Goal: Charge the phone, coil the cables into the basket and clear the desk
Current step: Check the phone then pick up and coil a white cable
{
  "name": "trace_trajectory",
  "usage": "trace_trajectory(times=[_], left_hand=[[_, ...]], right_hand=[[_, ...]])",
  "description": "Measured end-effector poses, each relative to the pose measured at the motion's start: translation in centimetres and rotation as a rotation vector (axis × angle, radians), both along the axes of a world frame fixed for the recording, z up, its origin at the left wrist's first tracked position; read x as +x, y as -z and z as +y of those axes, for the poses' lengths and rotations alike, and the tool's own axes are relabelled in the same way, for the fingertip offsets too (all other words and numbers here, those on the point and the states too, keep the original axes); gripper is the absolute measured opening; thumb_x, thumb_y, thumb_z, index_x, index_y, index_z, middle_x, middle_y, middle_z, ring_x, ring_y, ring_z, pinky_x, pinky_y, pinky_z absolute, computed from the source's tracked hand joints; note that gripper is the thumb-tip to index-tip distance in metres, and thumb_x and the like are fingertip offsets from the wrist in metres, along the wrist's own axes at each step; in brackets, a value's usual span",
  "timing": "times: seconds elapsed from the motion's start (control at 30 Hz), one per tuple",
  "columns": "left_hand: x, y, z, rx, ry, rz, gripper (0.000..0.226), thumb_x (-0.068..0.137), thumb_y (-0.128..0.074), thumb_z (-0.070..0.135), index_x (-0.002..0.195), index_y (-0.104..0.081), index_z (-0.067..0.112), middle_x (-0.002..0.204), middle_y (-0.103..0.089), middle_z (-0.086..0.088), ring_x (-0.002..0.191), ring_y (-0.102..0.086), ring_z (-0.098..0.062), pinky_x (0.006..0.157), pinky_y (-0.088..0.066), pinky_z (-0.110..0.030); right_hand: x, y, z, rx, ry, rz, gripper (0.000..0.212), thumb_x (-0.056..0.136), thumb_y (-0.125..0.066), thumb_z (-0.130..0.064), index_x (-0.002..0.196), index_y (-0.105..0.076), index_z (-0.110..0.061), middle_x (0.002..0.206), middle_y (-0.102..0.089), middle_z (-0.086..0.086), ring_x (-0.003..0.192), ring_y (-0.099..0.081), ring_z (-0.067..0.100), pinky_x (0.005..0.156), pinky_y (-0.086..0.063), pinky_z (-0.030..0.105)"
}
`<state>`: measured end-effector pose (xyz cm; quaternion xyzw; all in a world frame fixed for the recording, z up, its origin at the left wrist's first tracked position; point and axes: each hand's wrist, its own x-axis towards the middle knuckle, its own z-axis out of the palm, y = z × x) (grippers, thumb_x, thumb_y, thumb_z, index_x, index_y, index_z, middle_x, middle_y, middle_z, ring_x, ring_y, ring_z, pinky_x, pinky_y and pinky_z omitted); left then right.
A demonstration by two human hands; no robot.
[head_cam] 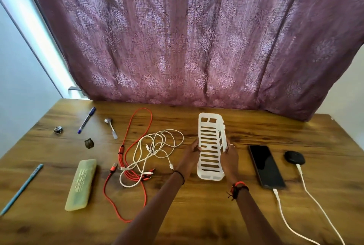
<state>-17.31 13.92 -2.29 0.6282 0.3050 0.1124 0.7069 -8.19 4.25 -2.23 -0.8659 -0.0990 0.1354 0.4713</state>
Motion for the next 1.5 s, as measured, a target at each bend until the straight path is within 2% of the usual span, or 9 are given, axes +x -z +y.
trace_trajectory(times=[0.37,0.5,0.57,0.7,0.83,0.97,1.13,1.3,1.5], left_hand=[[1.5,-2.2,0.3,0.024,-0.001,0.075,0.043,0.096,-0.038,0.001,0.135,-0.048,0.015,0.128,-0.059,-0.009,0.116,-0.058,-0.023,0.098,-0.048,-0.037],[0.3,-2.9,1.8,0.159,0.048,0.005,0.026,0.093,-0.042,-0.004,0.098,-0.063,0.01,0.109,-0.063,-0.016,0.101,-0.064,-0.012,0.089,-0.051,-0.026],[-1.2,-3.6,3.5,0.344,-0.009,0.021,0.025,0.094,-0.044,0.0,0.102,-0.065,0.011,0.104,-0.063,-0.006,0.085,-0.061,0.007,0.073,-0.045,-0.004],[-5.5,-3.7,8.0,0.894,-0.089,0.156,0.039,0.08,-0.05,-0.014,0.106,-0.068,0.009,0.111,-0.064,-0.006,0.097,-0.059,-0.015,0.077,-0.038,-0.003],[-9.4,-2.7,10.2,1.158,0.116,0.307,0.046,0.075,-0.054,-0.013,0.109,-0.069,0.013,0.121,-0.058,-0.007,0.113,-0.054,-0.025,0.098,-0.042,-0.03],[-10.3,-1.7,10.1,1.272,0.263,0.492,0.031,0.086,-0.061,0.019,0.115,-0.063,0.029,0.128,-0.051,0.008,0.121,-0.045,-0.012,0.102,-0.034,-0.024],[-9.7,-2.6,10.1,1.185,0.191,0.435,0.018,0.089,-0.059,0.021,0.102,-0.07,0.024,0.113,-0.063,0.003,0.105,-0.059,-0.015,0.087,-0.043,-0.026],[-9.7,-5.6,11.5,0.964,0.142,0.271,0.011,0.084,-0.066,0.017,0.092,-0.074,0.016,0.091,-0.072,0.001,0.082,-0.066,-0.01,0.072,-0.05,-0.023],[-9.6,-10.0,13.3,0.671,0.073,0.13,0.006,0.082,-0.07,0.025,0.087,-0.072,0.028,0.081,-0.073,0.001,0.071,-0.058,-0.006,0.069,-0.044,-0.025]], right_hand=[[1.9,0.3,0.5,-0.033,-0.023,-0.011,0.012,0.09,-0.042,0.003,0.096,-0.051,0.0,0.114,-0.054,0.02,0.103,-0.055,0.033,0.083,-0.049,0.037],[2.0,-0.5,0.3,-0.086,-0.038,-0.15,0.021,0.093,-0.047,-0.004,0.113,-0.053,0.001,0.117,-0.058,0.022,0.103,-0.057,0.032,0.075,-0.045,0.03],[1.7,-1.3,0.3,-0.068,-0.035,-0.314,0.029,0.094,-0.048,-0.01,0.123,-0.051,-0.003,0.124,-0.054,0.02,0.108,-0.054,0.027,0.079,-0.048,0.028],[0.3,-3.1,2.2,0.044,-0.245,-0.51,0.032,0.096,-0.045,-0.008,0.124,-0.058,-0.014,0.121,-0.058,0.009,0.102,-0.055,0.014,0.084,-0.043,0.019],[-3.0,-3.0,5.1,0.108,-0.545,-0.315,0.026,0.095,-0.047,-0.006,0.113,-0.064,-0.013,0.112,-0.067,0.002,0.101,-0.058,0.005,0.082,-0.043,0.009],[-5.9,-1.2,7.6,-0.045,-0.741,-0.095,0.026,0.094,-0.052,-0.019,0.118,-0.061,-0.013,0.116,-0.066,0.004,0.105,-0.061,0.01,0.085,-0.046,0.017],[-7.8,-0.5,8.7,-0.13,-0.777,-0.068,0.027,0.085,-0.065,-0.021,0.106,-0.065,-0.004,0.103,-0.07,0.01,0.096,-0.065,0.02,0.084,-0.052,0.037],[-7.0,-2.9,9.3,-0.106,-0.716,-0.297,0.02,0.086,-0.065,-0.025,0.098,-0.073,-0.011,0.094,-0.068,0.001,0.078,-0.057,0.004,0.062,-0.035,0.008],[-5.3,-9.6,10.5,-0.001,-0.666,-0.435,0.02,0.088,-0.063,-0.017,0.102,-0.072,-0.007,0.1,-0.072,0.012,0.089,-0.064,0.017,0.069,-0.035,0.013]])
